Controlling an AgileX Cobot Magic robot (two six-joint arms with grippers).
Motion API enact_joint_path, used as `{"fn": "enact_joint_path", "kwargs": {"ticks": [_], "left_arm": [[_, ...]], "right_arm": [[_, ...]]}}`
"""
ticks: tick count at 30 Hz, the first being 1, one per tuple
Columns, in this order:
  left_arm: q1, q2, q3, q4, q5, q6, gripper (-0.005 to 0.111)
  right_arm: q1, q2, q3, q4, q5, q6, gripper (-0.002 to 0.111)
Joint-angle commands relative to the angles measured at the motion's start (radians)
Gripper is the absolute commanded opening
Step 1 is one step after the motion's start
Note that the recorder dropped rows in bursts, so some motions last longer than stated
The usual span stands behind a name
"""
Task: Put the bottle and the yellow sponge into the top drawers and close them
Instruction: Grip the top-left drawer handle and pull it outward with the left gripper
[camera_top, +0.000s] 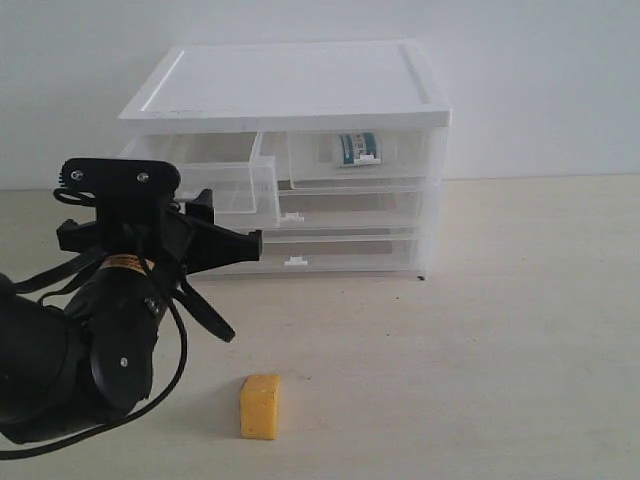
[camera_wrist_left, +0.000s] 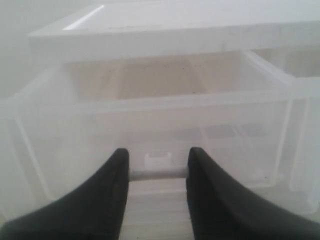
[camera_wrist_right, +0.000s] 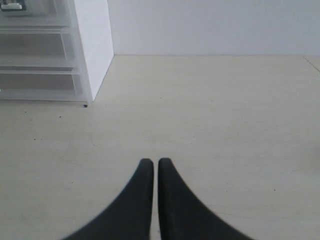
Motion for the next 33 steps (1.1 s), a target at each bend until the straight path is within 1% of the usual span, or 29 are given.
{"fn": "enact_joint_path", "kwargs": {"ticks": [1,5,7,11,16,17,19,20,22,23,26,28,33], "left_arm": [[-0.054,-0.043,0.025,-0.089,-0.091,0.07,0.004],[-0.095,-0.069,0.054,-0.094,-0.107,0.08,0.004],[-0.111,-0.079,0.058,-0.129,-0.105,0.08,0.004],[-0.135,-0.087,0.065,-0.196,-0.107,0.08,0.004],[-0.156,-0.087,0.065,-0.216,-0.098,0.08,0.004],[-0.158,-0.087,0.065,-0.221,-0.098,0.086,0.006],[-0.161,-0.087,0.065,-0.222,-0.096,0.092,0.015],[-0.161,-0.088,0.065,-0.223,-0.097,0.104,0.024],[-0.161,-0.088,0.065,-0.23,-0.087,0.126,0.038],[-0.161,-0.091,0.065,-0.23,-0.074,0.138,0.049],[-0.161,-0.096,0.065,-0.245,-0.054,0.143,0.07],[-0.161,-0.106,0.065,-0.272,-0.013,0.167,0.076],[-0.161,-0.146,0.065,-0.377,0.104,0.266,0.076]], "right_arm": [[-0.005,-0.006,0.004,0.002,-0.007,-0.004,0.001],[-0.005,-0.006,0.004,0.002,-0.007,-0.004,0.001],[-0.005,-0.006,0.004,0.002,-0.007,-0.004,0.001],[-0.005,-0.006,0.004,0.002,-0.007,-0.004,0.001],[-0.005,-0.006,0.004,0.002,-0.007,-0.004,0.001],[-0.005,-0.006,0.004,0.002,-0.007,-0.004,0.001],[-0.005,-0.006,0.004,0.002,-0.007,-0.004,0.001],[-0.005,-0.006,0.004,0.002,-0.007,-0.004,0.001],[-0.005,-0.006,0.004,0.002,-0.007,-0.004,0.001],[-0.005,-0.006,0.004,0.002,-0.007,-0.004,0.001],[-0.005,-0.006,0.004,0.002,-0.007,-0.004,0.001],[-0.005,-0.006,0.004,0.002,-0.007,-0.004,0.001],[-0.005,-0.006,0.004,0.002,-0.007,-0.004,0.001]]}}
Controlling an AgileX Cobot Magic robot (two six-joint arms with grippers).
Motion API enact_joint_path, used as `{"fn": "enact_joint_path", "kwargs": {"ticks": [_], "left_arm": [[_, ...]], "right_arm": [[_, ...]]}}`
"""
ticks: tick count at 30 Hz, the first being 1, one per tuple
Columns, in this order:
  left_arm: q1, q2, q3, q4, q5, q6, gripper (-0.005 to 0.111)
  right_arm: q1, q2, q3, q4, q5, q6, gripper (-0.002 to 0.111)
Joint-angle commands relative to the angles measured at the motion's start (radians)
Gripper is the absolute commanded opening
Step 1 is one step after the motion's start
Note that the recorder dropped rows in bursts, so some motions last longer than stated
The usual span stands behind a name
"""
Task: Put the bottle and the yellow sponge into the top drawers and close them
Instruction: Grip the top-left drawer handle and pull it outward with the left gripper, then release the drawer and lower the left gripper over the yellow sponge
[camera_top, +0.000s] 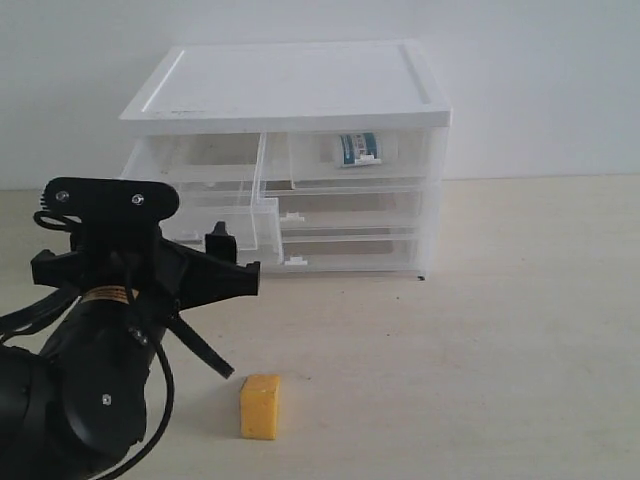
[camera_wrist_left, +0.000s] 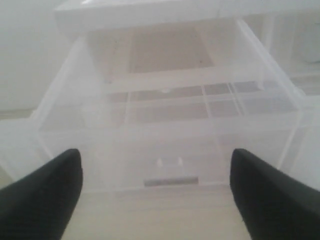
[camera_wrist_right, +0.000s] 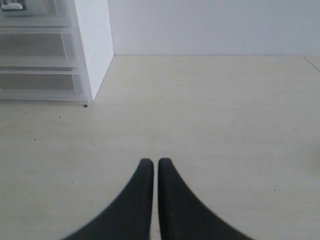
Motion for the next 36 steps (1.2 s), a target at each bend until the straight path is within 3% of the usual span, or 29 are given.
{"fn": "enact_joint_path", "kwargs": {"ticks": [1,10,18,25,27,31,36], "left_arm": [[-0.009,-0.049,0.004,-0.112,0.103,0.094,0.076],[-0.01,-0.185,0.004,-0.342,0.3,0.372,0.076],[-0.012,-0.322,0.007,-0.613,0.54,0.849,0.076],[-0.075,-0.358,0.02,-0.613,0.57,0.863,0.076],[-0.08,-0.36,0.02,-0.613,0.674,0.97,0.076],[-0.08,-0.36,0.02,-0.613,1.024,1.183,0.076],[-0.08,-0.36,0.02,-0.573,1.382,1.308,0.076]], "right_arm": [[-0.005,-0.006,0.004,0.002,-0.007,-0.004,0.001],[-0.005,-0.006,0.004,0.002,-0.007,-0.004,0.001],[-0.005,-0.006,0.004,0.002,-0.007,-0.004,0.001],[-0.005,-0.006,0.004,0.002,-0.007,-0.004,0.001],[-0.005,-0.006,0.004,0.002,-0.007,-0.004,0.001],[-0.005,-0.006,0.004,0.002,-0.007,-0.004,0.001],[-0.005,-0.006,0.004,0.002,-0.007,-0.004,0.001]]}}
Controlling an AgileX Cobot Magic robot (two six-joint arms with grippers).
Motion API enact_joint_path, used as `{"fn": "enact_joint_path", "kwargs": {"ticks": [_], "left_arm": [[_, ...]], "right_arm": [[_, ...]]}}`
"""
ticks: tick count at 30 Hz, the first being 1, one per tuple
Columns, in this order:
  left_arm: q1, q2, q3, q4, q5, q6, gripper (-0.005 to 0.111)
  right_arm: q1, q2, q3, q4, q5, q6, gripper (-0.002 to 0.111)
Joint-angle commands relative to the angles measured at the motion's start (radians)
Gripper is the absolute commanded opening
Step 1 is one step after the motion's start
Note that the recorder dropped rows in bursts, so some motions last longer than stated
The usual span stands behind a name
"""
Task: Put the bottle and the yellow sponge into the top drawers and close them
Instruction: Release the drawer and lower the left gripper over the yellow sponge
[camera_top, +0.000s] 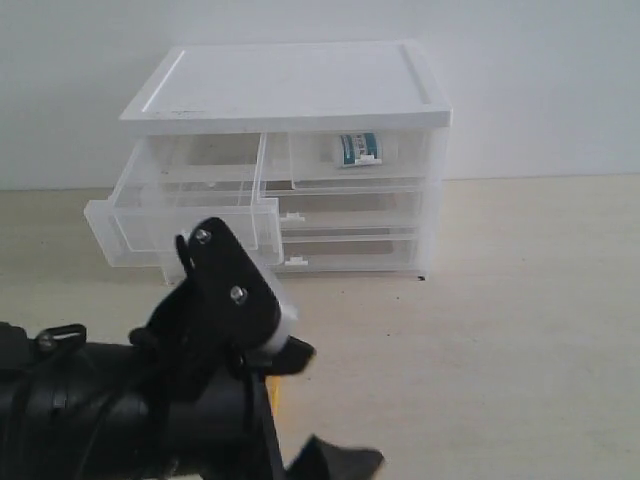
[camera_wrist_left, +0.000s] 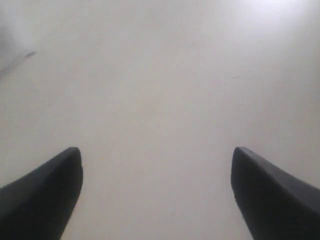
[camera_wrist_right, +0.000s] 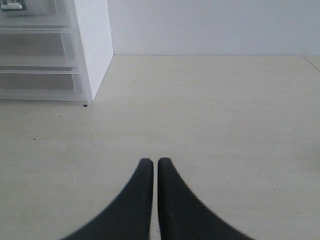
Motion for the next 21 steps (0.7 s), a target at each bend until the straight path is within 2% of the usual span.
{"fn": "enact_joint_path", "kwargs": {"ticks": [1,3,5,6,7,8,9,10,13,14,16,17,21], "left_arm": [[-0.009,-0.008,0.002,0.059,0.332,0.106,0.076],[-0.009,-0.008,0.002,0.084,0.398,0.067,0.072],[-0.007,-0.008,0.002,0.124,0.402,-0.054,0.061],[-0.007,-0.008,0.002,0.211,0.4,-0.164,0.046],[-0.007,-0.008,0.0,0.257,0.402,-0.21,0.04],[-0.007,-0.008,-0.01,0.382,0.411,-0.345,0.026],[-0.007,-0.008,-0.017,0.45,0.421,-0.398,0.02],[-0.007,-0.006,-0.043,0.6,0.46,-0.56,0.01],[-0.007,0.0,-0.11,0.88,0.557,-0.891,0.004],[-0.007,0.01,-0.146,1.03,0.646,-1.032,0.004],[-0.007,0.028,-0.2,1.177,0.777,-1.239,0.004],[-0.007,0.031,-0.206,1.222,0.791,-1.307,0.004],[-0.007,0.032,-0.206,1.493,0.658,-1.651,0.004]], "right_arm": [[-0.004,-0.004,0.004,0.002,-0.007,-0.004,0.001],[-0.004,-0.004,0.004,0.002,-0.007,-0.004,0.001],[-0.004,-0.004,0.004,0.002,-0.007,-0.004,0.001],[-0.004,-0.004,0.004,0.002,-0.007,-0.004,0.001],[-0.004,-0.004,0.004,0.002,-0.007,-0.004,0.001],[-0.004,-0.004,0.004,0.002,-0.007,-0.004,0.001],[-0.004,-0.004,0.004,0.002,-0.007,-0.004,0.001],[-0.004,-0.004,0.004,0.002,-0.007,-0.004,0.001],[-0.004,-0.004,0.004,0.002,-0.007,-0.004,0.001],[-0.004,-0.004,0.004,0.002,-0.007,-0.004,0.001],[-0.004,-0.004,0.004,0.002,-0.007,-0.004,0.001],[-0.004,-0.004,0.004,0.002,-0.007,-0.004,0.001],[-0.004,-0.004,0.004,0.002,-0.007,-0.004,0.001]]}}
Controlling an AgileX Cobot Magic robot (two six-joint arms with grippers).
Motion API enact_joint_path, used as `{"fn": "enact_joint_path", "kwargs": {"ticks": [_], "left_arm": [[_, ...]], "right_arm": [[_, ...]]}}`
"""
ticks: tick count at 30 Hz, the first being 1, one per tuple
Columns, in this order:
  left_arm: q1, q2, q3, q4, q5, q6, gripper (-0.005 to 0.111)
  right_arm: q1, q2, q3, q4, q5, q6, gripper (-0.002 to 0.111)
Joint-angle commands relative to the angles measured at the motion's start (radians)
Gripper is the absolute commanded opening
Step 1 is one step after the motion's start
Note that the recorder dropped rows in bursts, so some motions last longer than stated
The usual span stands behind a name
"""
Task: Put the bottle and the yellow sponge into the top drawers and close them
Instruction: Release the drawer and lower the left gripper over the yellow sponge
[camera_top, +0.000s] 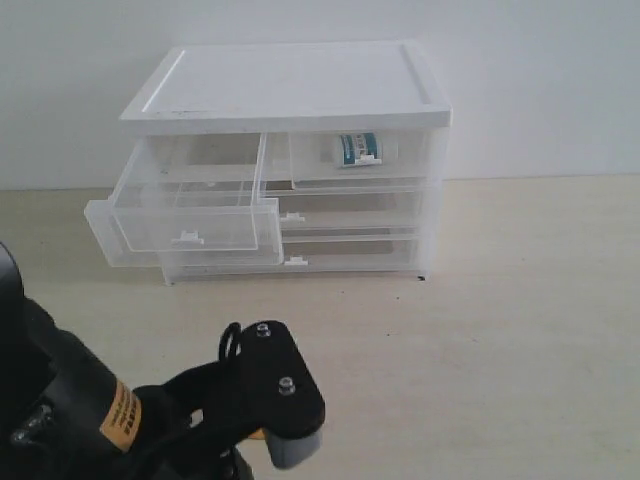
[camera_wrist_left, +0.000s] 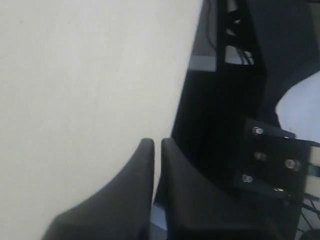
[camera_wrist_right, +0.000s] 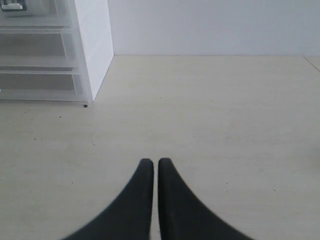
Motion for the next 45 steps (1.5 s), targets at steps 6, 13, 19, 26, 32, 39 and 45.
{"fn": "enact_joint_path", "kwargs": {"ticks": [6,13,19,26,32,39,45], "left_arm": [[-0.001,0.006,-0.01,0.648,-0.193,-0.723,0.032],[-0.001,0.006,-0.01,0.742,-0.277,-0.829,0.083],[-0.001,0.074,-0.01,0.899,-0.293,-1.068,0.083],[-0.001,0.211,-0.01,1.262,-0.284,-1.608,0.083],[-0.001,0.3,-0.01,1.391,-0.33,-1.891,0.083],[-0.001,0.384,-0.01,1.505,-0.328,-2.025,0.083],[-0.001,0.42,-0.01,1.545,-0.328,-2.036,0.083]], "right_arm": [[-0.004,-0.004,0.004,0.002,-0.007,-0.004,0.001],[-0.004,-0.004,0.004,0.002,-0.007,-0.004,0.001],[-0.004,-0.004,0.004,0.002,-0.007,-0.004,0.001],[-0.004,-0.004,0.004,0.002,-0.007,-0.004,0.001],[-0.004,-0.004,0.004,0.002,-0.007,-0.004,0.001],[-0.004,-0.004,0.004,0.002,-0.007,-0.004,0.001],[-0.004,-0.004,0.004,0.002,-0.007,-0.004,0.001]]}}
